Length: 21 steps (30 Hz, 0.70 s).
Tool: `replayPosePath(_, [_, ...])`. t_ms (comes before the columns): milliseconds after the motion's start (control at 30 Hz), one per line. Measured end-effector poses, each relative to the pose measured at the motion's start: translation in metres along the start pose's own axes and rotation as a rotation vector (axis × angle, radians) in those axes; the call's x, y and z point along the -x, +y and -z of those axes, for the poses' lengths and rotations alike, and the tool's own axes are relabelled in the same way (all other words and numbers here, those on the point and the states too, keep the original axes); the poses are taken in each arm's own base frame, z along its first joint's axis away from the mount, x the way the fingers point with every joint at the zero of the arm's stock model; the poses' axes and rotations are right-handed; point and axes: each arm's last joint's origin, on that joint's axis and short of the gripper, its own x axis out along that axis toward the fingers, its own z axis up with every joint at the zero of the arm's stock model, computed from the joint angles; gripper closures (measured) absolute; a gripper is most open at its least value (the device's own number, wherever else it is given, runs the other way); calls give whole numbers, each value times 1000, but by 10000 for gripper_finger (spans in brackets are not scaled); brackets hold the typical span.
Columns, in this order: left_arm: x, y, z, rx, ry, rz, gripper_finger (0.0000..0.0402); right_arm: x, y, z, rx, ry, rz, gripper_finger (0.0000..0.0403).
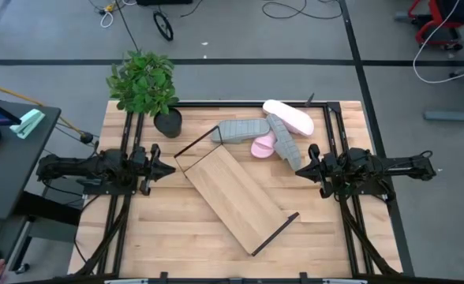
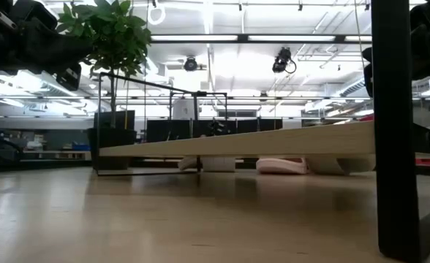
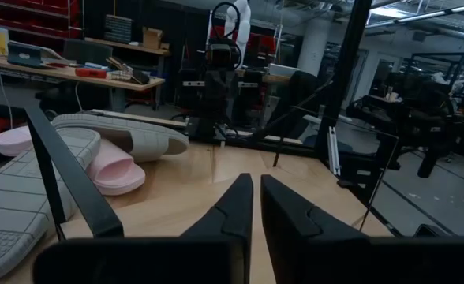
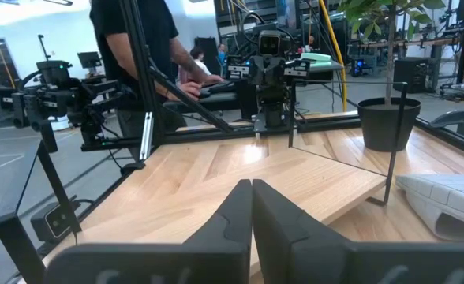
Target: Pick and place slides into the shelf
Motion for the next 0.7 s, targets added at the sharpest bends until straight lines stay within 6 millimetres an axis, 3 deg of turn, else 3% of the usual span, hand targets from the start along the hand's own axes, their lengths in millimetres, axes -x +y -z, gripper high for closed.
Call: replayPosePath(700, [0, 0, 0, 0, 0, 0, 366, 0, 0, 0, 0, 0, 0, 385])
